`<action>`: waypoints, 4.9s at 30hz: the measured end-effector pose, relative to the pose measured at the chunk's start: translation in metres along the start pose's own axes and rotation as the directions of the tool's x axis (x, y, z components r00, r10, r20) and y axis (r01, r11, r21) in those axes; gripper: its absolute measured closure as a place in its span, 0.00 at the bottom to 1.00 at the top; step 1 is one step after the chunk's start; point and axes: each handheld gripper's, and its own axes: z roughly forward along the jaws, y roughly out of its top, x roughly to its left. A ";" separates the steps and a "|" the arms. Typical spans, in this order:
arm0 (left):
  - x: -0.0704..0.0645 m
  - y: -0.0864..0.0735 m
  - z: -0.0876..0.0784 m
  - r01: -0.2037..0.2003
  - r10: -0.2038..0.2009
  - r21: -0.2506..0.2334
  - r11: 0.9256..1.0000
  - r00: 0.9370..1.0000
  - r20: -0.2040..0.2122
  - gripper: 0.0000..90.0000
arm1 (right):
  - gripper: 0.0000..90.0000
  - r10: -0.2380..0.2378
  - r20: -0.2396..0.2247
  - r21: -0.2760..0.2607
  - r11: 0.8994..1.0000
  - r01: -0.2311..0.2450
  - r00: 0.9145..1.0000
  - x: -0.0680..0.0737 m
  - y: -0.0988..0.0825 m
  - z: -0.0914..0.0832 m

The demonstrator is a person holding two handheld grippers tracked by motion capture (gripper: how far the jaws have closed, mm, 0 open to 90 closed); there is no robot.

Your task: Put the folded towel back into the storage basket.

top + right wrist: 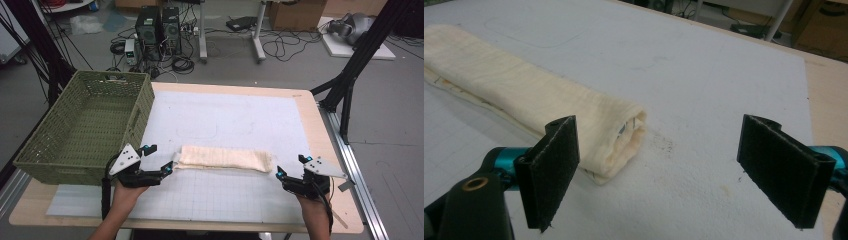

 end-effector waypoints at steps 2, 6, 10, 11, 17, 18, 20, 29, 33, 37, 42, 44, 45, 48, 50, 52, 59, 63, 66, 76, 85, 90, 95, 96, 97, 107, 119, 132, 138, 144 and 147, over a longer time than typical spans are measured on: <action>0.000 0.000 0.001 0.001 -0.001 0.002 1.000 1.000 0.003 0.19 | 0.18 -0.002 0.003 -0.002 1.000 0.002 1.000 -0.001 -0.001 -0.001; -0.001 0.001 0.002 0.000 0.000 0.002 1.000 1.000 0.009 0.19 | 0.18 0.002 0.011 -0.007 1.000 -0.002 1.000 -0.002 -0.001 -0.004; -0.003 0.000 0.004 -0.003 0.003 0.007 1.000 1.000 0.011 0.19 | 0.18 0.004 0.010 -0.011 1.000 -0.004 1.000 -0.002 -0.002 -0.005; -0.003 0.000 0.004 -0.003 0.003 0.007 1.000 1.000 0.011 0.19 | 0.18 0.006 0.009 -0.009 1.000 -0.006 1.000 -0.002 -0.002 -0.005; -0.003 0.000 0.004 0.003 -0.003 0.010 1.000 1.000 0.015 0.19 | 0.18 0.004 0.003 -0.006 1.000 -0.004 1.000 -0.002 -0.002 -0.005; -0.003 0.001 0.004 0.004 -0.004 0.010 1.000 1.000 0.015 0.19 | 0.18 0.005 0.000 -0.005 1.000 -0.005 1.000 -0.002 -0.002 -0.005; -0.003 0.001 0.004 0.005 -0.005 0.010 1.000 1.000 0.018 0.19 | 0.18 0.007 -0.003 -0.003 1.000 -0.007 1.000 -0.002 -0.003 -0.005; -0.006 0.005 0.005 0.009 -0.009 0.010 1.000 0.999 0.031 0.19 | 0.18 0.001 -0.005 -0.002 1.000 -0.001 1.000 -0.001 -0.002 -0.003; -0.006 0.007 0.005 0.010 -0.010 0.012 1.000 0.999 0.034 0.19 | 0.18 -0.001 -0.005 -0.003 1.000 0.001 1.000 0.000 -0.002 -0.003; -0.006 0.014 0.007 0.022 -0.023 0.026 0.999 0.999 0.039 0.19 | 0.18 0.003 -0.009 -0.004 1.000 -0.003 1.000 0.000 -0.002 -0.003; -0.003 0.021 0.011 0.067 -0.069 0.039 0.997 0.996 0.057 0.19 | 0.18 -0.002 -0.006 -0.007 1.000 0.002 1.000 0.000 -0.001 -0.003; -0.002 0.024 0.014 0.070 -0.073 0.049 0.996 0.996 0.056 0.19 | 0.18 -0.001 -0.008 -0.006 1.000 0.001 1.000 0.000 -0.001 -0.003; -0.002 0.024 0.014 0.070 -0.073 0.049 0.996 0.996 0.056 0.19 | 0.18 0.000 -0.010 -0.006 1.000 -0.001 1.000 0.000 -0.001 -0.003; 0.001 0.030 0.021 0.075 -0.080 0.080 0.994 0.995 0.053 0.18 | 0.18 -0.001 -0.010 -0.005 1.000 0.001 1.000 0.001 -0.001 -0.002; 0.002 0.033 0.027 0.073 -0.078 0.099 0.992 0.996 0.053 0.18 | 0.18 -0.002 -0.014 -0.005 1.000 0.002 1.000 0.001 -0.001 -0.001; 0.003 0.036 0.033 0.065 -0.071 0.123 0.990 0.996 0.048 0.18 | 0.18 -0.003 -0.015 -0.005 1.000 0.003 1.000 0.001 -0.001 -0.001; 0.006 0.036 0.057 0.068 -0.076 0.206 0.976 0.997 0.028 0.19 | 0.18 -0.001 -0.014 -0.002 1.000 0.001 1.000 0.001 -0.001 -0.001; 0.009 0.032 0.066 0.087 -0.092 0.254 0.963 0.996 0.008 0.19 | 0.18 -0.004 -0.014 -0.001 1.000 0.004 1.000 0.001 -0.001 -0.001; 0.013 0.028 0.071 0.094 -0.097 0.288 0.953 0.995 -0.005 0.19 | 0.18 -0.007 -0.016 -0.003 1.000 0.007 1.000 0.000 -0.001 -0.001; 0.023 0.014 0.086 0.137 -0.132 0.383 0.913 0.990 -0.041 0.27 | 0.18 -0.009 -0.018 0.005 1.000 0.009 1.000 0.001 -0.001 0.001; 0.013 -0.001 0.100 0.117 -0.132 0.474 0.873 0.991 -0.001 0.39 | 0.18 -0.008 -0.018 0.010 1.000 0.008 1.000 0.000 -0.002 0.001; 0.007 -0.001 0.100 0.038 -0.046 0.488 0.872 0.999 0.003 0.43 | 0.18 -0.010 -0.019 0.013 1.000 0.010 1.000 0.000 -0.002 0.001; 0.000 -0.001 0.100 -0.025 0.019 0.502 0.864 1.000 0.017 0.57 | 0.18 -0.010 -0.019 0.013 1.000 0.011 1.000 0.001 -0.002 0.001; 0.000 -0.001 0.100 -0.025 0.019 0.502 0.864 1.000 0.017 0.60 | 0.18 -0.013 -0.019 0.012 1.000 0.013 1.000 0.001 -0.002 0.001; 0.000 -0.001 0.099 -0.019 0.006 0.501 0.865 1.000 0.027 0.64 | 0.18 -0.012 -0.021 0.012 1.000 0.012 1.000 0.001 -0.002 0.002; 0.001 0.001 0.097 -0.005 -0.041 0.487 0.873 0.996 0.084 0.90 | 0.18 -0.014 -0.028 0.016 1.000 0.014 1.000 0.002 -0.002 0.004; -0.002 0.015 0.083 0.046 -0.105 0.338 0.940 0.982 0.157 0.89 | 0.18 -0.004 -0.036 0.015 1.000 0.005 0.999 0.007 0.001 0.016; -0.005 0.018 0.073 0.025 -0.073 0.273 0.962 0.983 0.169 0.89 | 0.18 0.051 -0.062 0.125 0.991 -0.043 0.997 0.013 0.004 0.060; -0.004 0.016 0.069 0.027 -0.072 0.266 0.964 0.984 0.162 0.89 | 0.30 0.056 -0.091 0.210 0.977 -0.036 0.994 0.017 0.000 0.073; -0.004 0.014 0.068 0.021 -0.066 0.267 0.964 0.985 0.161 0.89 | 0.55 0.091 -0.149 0.246 0.968 -0.052 0.985 0.015 -0.004 0.075; -0.004 0.014 0.068 0.018 -0.063 0.268 0.963 0.985 0.159 0.89 | 0.67 0.120 -0.174 0.252 0.965 -0.073 0.977 0.016 -0.005 0.074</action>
